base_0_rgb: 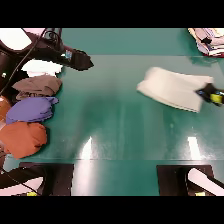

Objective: Fold the shirts.

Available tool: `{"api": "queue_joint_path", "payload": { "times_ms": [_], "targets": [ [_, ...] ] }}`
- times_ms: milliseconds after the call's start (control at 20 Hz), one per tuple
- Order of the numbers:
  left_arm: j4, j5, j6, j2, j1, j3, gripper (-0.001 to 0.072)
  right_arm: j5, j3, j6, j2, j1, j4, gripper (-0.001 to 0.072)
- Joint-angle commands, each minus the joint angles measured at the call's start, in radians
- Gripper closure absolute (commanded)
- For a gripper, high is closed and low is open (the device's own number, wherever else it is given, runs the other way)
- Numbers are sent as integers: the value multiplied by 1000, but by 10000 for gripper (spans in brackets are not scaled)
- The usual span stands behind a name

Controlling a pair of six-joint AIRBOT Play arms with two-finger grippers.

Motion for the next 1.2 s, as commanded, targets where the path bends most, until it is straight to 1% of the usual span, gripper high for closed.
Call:
{"api": "queue_joint_path", "payload": {
  "times_ms": [0,100,250,350,500,550,600,650,750,900,950,1050,1150],
  "targets": [
    [-2,41,-5,-1,-34,0,683,-11,-87,0,111,-363,-33,694],
    [0,43,-15,-1,-34,0,683,-11,-108,0,114,-491,-34,695],
    [0,41,-14,-1,-34,0,683,-14,-116,0,101,-565,-57,694],
    [0,40,-14,-1,-34,0,683,26,-79,0,63,-554,-145,694],
    [0,39,-14,-1,-34,0,683,140,28,1,-10,-521,-291,689],
    [1,34,-13,-1,-34,0,683,183,72,1,-35,-521,-331,589],
    [4,20,-10,-1,-34,0,683,220,117,1,-60,-521,-364,328],
    [12,4,-10,-1,-34,0,683,253,156,1,-80,-526,-383,199],
    [31,-24,-10,-1,-34,0,683,315,235,28,-109,-554,-393,198],
    [44,-28,-10,-1,-34,0,682,391,342,145,-124,-564,-380,204],
    [45,-20,-10,-1,-34,0,682,395,364,147,-119,-551,-337,205],
    [43,-2,-11,-1,-34,0,683,368,375,146,-84,-497,-191,205],
    [44,-4,-11,-1,-34,0,682,348,375,143,-45,-393,-73,205]
  ]
}}
